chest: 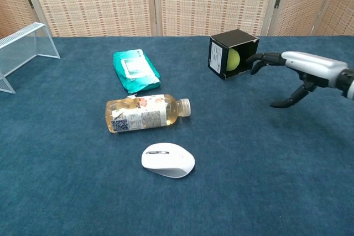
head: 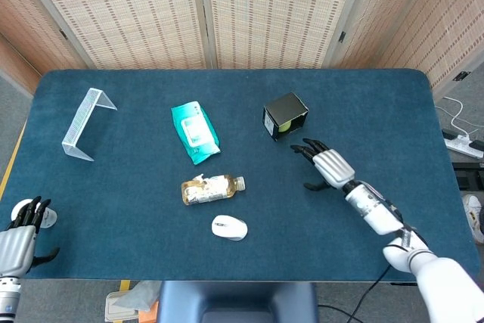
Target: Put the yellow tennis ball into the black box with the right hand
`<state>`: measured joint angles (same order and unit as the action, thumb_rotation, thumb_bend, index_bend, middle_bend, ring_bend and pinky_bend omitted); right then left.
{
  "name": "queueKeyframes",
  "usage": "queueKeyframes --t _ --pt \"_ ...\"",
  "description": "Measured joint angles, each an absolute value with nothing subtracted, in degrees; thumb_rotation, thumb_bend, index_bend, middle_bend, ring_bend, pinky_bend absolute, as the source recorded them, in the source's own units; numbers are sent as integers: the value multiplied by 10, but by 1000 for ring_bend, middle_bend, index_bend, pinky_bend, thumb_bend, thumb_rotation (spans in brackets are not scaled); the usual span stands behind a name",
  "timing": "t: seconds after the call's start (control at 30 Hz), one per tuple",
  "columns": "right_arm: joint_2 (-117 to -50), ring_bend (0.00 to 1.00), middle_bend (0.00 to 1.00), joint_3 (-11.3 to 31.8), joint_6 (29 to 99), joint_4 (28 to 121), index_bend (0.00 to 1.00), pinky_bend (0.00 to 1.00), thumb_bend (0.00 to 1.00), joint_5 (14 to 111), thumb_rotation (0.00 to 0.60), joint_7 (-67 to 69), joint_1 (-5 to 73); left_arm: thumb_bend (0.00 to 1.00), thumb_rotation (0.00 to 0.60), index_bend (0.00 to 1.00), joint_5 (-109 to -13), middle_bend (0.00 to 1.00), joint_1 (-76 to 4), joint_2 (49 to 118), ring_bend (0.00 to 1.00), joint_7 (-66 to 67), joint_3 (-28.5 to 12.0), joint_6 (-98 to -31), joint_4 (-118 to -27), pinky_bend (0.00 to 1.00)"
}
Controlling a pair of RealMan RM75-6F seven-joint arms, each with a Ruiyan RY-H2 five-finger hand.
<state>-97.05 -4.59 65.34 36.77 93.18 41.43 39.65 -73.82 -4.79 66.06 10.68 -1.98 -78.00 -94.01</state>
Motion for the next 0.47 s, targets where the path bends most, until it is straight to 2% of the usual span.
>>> queueKeyframes --t 0.07,0.2,0.3,0.37,0.47 --pt "-939 0 204 -47 664 425 132 93 172 927 600 383 382 246 600 0 -745 0 -47 659 0 102 -18 -782 -942 267" --pt "-847 0 174 -50 686 605 132 93 168 899 600 269 336 246 600 0 -760 0 -45 656 0 95 -14 -787 -945 267" --pt "-788 0 100 -51 711 718 129 93 150 869 600 169 292 246 600 0 -771 0 -44 654 0 89 -10 -790 -947 267" --pt "-761 0 43 -51 734 762 105 86 126 851 600 113 260 246 600 0 -778 0 -43 653 0 85 -7 -793 -948 267" --pt "-735 0 15 -46 783 799 88 78 102 827 600 49 209 246 600 0 -785 0 -41 652 0 80 -4 -796 -947 267"
